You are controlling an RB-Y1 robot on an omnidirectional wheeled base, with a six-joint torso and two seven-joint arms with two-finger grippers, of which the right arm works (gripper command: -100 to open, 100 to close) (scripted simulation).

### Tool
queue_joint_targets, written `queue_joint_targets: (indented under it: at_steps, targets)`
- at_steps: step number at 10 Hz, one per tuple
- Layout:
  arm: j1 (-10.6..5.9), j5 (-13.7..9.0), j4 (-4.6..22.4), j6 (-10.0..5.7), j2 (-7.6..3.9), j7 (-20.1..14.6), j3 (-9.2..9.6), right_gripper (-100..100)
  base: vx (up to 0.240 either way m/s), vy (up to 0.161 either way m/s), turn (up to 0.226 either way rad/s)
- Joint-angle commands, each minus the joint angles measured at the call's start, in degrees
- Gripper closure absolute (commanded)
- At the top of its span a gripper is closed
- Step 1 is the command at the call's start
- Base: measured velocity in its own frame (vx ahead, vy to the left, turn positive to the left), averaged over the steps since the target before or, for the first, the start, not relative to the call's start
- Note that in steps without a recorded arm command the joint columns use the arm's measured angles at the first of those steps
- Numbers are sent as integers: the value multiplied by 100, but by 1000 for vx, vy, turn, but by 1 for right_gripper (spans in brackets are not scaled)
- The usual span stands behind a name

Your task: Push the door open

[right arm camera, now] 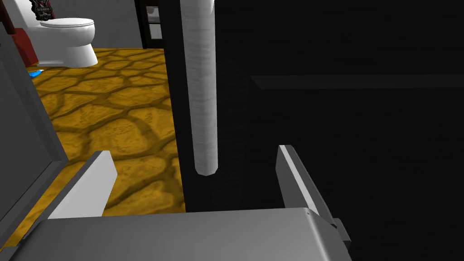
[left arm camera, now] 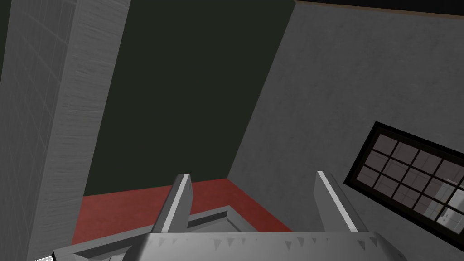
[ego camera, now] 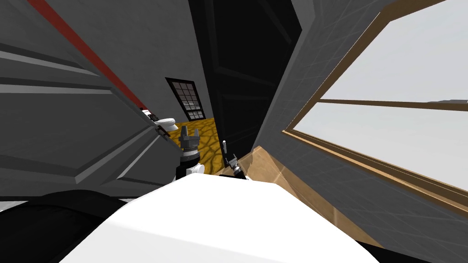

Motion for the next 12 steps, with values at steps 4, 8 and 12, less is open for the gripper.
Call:
queue_joint_targets:
  at_steps: [4,8,12]
  targets:
    - [-9,-17,83,-36,-6,14,-54,-100,166,120,27]
    - [-14,-29,142,-60,94,27,-96,-100,157,112,26]
    - [-12,-27,123,-48,71,27,-90,100,7,4,5]
